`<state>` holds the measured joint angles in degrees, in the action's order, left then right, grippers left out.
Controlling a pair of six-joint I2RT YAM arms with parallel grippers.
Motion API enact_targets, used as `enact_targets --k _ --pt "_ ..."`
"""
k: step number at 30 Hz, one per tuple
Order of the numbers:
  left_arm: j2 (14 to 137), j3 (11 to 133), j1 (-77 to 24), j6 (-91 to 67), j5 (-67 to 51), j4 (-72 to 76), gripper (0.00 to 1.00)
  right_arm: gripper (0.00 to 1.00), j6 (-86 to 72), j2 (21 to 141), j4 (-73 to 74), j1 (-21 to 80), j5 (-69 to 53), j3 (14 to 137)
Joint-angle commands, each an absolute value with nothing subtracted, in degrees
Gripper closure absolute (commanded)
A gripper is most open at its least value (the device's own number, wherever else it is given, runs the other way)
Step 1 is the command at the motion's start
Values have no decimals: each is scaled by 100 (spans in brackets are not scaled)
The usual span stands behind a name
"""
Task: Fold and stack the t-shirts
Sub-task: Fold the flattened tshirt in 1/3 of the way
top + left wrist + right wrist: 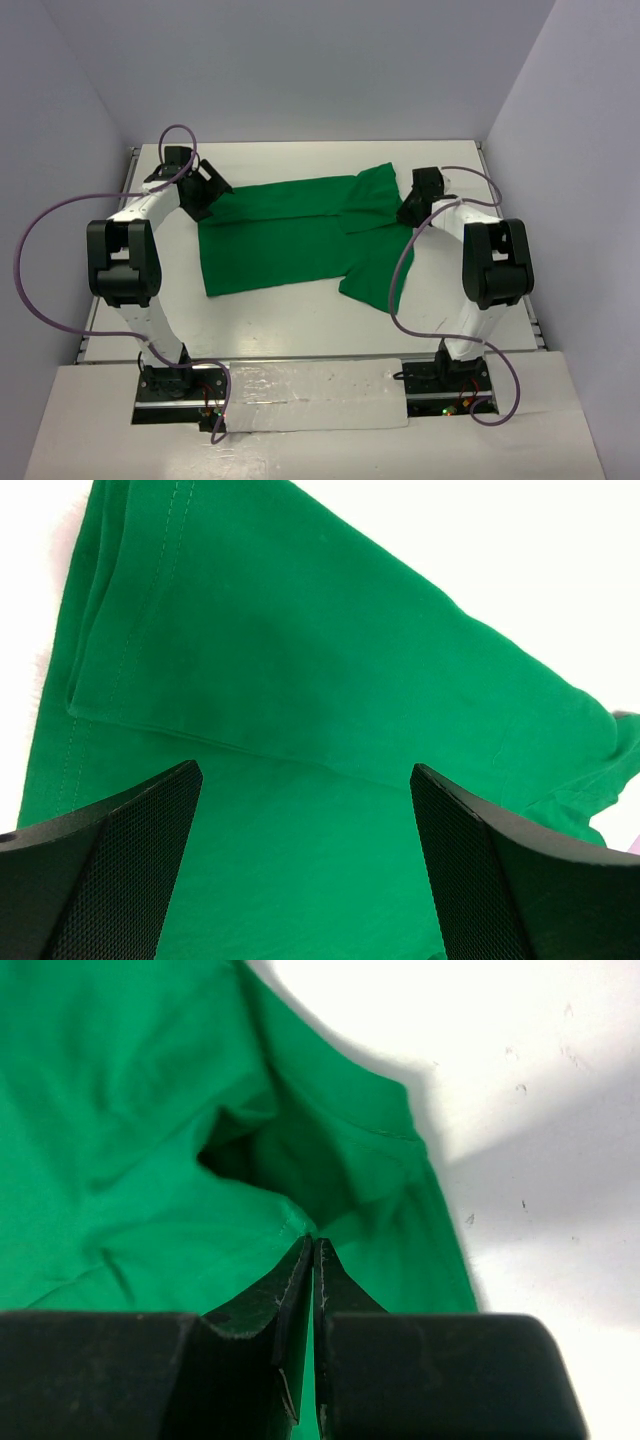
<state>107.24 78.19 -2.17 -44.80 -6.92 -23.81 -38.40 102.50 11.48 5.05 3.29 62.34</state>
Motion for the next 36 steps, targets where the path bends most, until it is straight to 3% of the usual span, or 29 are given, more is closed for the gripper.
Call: enact_targets --k 1,16,28,34,36 --pt "10590 7822 -264 -4455 -772 -2323 6 91 -3759 9755 958 545 440 6146" --pt "10526 7737 -272 -4439 -893 -2315 6 91 -3671 8839 1031 700 551 5342" --pt "10667 7770 -308 -4403 -873 -2347 6 91 -3811 8979 948 966 644 4948" --pt "10757 7847 -325 -4369 -871 -2389 6 44 -3824 8922 1184 1002 893 5086" --pt "10782 7901 -336 -4331 -853 -2450 6 42 -3753 8779 1353 1004 1028 5303"
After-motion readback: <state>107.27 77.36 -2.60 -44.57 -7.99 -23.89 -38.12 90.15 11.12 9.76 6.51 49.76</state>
